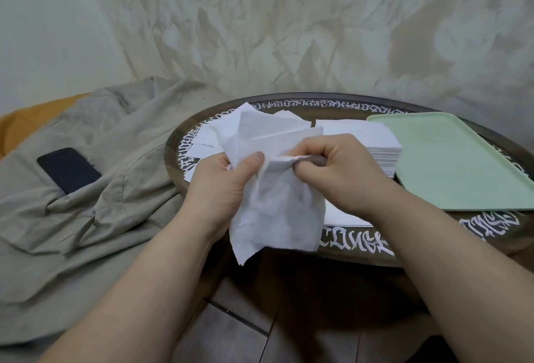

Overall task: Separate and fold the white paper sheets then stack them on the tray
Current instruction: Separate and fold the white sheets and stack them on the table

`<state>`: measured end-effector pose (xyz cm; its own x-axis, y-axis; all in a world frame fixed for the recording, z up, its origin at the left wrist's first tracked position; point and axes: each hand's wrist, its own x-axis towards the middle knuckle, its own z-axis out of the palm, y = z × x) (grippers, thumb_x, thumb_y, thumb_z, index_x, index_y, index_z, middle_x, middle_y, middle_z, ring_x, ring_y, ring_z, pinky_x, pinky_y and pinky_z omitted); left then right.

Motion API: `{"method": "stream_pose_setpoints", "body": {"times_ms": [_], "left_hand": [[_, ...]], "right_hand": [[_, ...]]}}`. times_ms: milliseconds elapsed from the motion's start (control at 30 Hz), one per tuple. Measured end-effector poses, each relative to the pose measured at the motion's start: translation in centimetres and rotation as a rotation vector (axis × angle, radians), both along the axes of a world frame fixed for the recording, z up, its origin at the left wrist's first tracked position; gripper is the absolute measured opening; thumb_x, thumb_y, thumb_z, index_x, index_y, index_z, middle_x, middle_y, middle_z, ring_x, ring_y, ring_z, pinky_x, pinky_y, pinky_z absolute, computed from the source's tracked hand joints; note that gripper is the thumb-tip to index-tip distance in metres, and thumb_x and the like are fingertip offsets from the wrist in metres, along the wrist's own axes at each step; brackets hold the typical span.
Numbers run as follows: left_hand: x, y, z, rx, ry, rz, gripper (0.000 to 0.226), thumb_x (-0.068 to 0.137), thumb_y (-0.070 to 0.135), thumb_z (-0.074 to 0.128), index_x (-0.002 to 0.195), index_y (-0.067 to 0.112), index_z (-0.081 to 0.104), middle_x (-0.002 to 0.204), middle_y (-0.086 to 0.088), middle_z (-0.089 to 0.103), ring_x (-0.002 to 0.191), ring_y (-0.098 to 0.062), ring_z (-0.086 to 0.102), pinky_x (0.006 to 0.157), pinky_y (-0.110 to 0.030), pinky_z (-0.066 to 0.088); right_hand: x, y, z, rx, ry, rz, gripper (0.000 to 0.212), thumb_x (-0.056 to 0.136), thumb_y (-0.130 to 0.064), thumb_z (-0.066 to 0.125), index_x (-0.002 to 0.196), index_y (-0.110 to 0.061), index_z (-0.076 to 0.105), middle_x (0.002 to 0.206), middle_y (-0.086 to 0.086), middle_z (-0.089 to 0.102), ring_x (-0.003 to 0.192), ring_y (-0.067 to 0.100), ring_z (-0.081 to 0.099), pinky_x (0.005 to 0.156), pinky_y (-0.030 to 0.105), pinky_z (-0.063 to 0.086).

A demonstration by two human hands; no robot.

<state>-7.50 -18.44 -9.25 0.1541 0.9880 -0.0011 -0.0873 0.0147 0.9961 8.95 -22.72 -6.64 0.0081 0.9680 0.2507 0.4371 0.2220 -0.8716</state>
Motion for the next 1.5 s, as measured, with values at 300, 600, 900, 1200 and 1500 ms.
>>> {"method": "stream_pose_setpoints", "body": {"times_ms": [300,600,900,1200,1500], "left_hand": [[-0.46,-0.38,0.22,0.023,0.137,-0.141,0.013,0.088,0.022,0.071,0.083,0.012,0.077,0.091,-0.011,0.077,0.090,-0.031,0.073,0.091,-0.055,0.054],[-0.63,-0.32,0.09,0.023,0.155,-0.177,0.026,0.075,0.036,0.067,0.080,0.014,0.078,0.092,-0.013,0.076,0.091,-0.034,0.072,0.092,-0.056,0.053],[-0.58,-0.45,0.19,0.029,0.172,-0.199,0.018,0.083,0.031,0.070,0.079,0.016,0.078,0.090,-0.012,0.077,0.086,-0.029,0.073,0.087,-0.048,0.054],[-0.56,-0.61,0.11,0.082,0.189,-0.211,0.027,0.071,0.029,0.073,0.093,0.013,0.076,0.093,-0.010,0.077,0.089,-0.030,0.073,0.089,-0.053,0.056],[-0.36,-0.69,0.04,0.134,0.201,-0.173,0.013,0.073,0.028,0.069,0.080,0.028,0.079,0.089,-0.003,0.077,0.086,-0.024,0.074,0.087,-0.050,0.057]], "right_hand": [[1.15,0.61,-0.40,0.030,-0.080,-0.107,0.009,0.085,-0.016,0.069,0.078,-0.021,0.072,0.075,-0.014,0.067,0.071,-0.004,0.057,0.065,0.012,0.043],[1.04,0.63,-0.43,0.051,-0.105,-0.077,0.008,0.084,-0.016,0.072,0.078,-0.021,0.072,0.074,-0.014,0.067,0.074,-0.002,0.059,0.071,0.014,0.045],[0.93,0.87,-0.55,0.057,-0.126,-0.083,0.002,0.083,-0.016,0.073,0.083,-0.017,0.074,0.078,-0.012,0.070,0.079,0.000,0.063,0.078,0.018,0.048],[0.87,1.04,-0.77,0.066,-0.128,-0.107,0.006,0.083,-0.017,0.072,0.080,-0.021,0.073,0.079,-0.011,0.071,0.083,0.004,0.065,0.080,0.024,0.051],[0.49,1.01,-0.66,0.101,-0.181,-0.124,0.010,0.082,-0.017,0.071,0.089,-0.025,0.071,0.087,-0.013,0.066,0.079,0.002,0.058,0.075,0.018,0.044]]}}
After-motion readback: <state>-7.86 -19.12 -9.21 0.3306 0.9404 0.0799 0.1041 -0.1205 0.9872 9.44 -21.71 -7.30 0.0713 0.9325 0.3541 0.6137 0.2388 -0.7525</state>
